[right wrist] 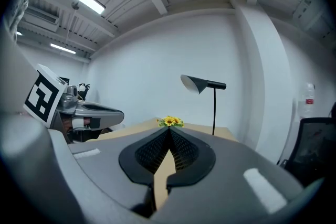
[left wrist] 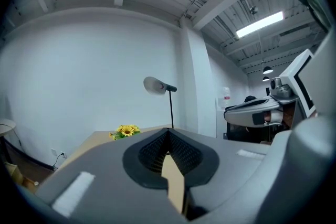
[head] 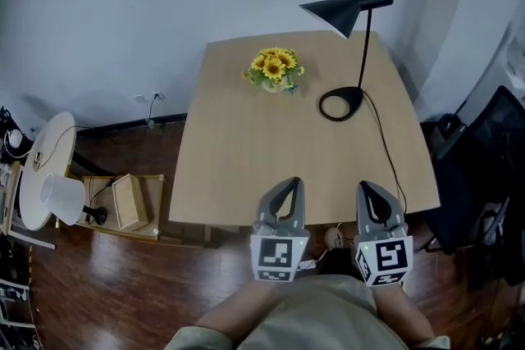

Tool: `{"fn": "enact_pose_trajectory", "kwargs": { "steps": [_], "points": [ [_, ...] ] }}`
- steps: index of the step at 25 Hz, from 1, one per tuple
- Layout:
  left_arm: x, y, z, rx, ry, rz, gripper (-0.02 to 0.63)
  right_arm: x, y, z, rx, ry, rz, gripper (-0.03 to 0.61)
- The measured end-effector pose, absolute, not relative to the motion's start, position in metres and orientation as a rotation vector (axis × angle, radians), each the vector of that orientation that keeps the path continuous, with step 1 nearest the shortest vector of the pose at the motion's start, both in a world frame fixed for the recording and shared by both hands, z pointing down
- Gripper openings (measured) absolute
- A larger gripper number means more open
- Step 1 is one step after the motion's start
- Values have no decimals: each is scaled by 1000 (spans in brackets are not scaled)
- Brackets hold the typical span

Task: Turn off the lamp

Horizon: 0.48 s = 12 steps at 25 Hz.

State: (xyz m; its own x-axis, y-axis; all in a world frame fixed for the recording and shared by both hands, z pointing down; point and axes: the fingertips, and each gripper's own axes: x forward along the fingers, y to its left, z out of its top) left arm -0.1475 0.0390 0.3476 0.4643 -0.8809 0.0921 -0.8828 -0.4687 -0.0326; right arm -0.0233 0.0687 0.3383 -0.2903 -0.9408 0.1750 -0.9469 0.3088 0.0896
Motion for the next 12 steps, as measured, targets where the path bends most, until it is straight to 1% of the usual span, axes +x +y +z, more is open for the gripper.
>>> {"fn": "enact_pose_trajectory", "kwargs": {
  "steps": [6, 12],
  "points": [
    [-162, 90, 321, 2736, -1600, 79, -14, -32, 122, 311, 1772, -2380, 19, -2],
    [-157, 122, 310, 2663, -1600, -21, -14, -18, 162, 306, 1772, -2397, 28, -2]
  ]
}}
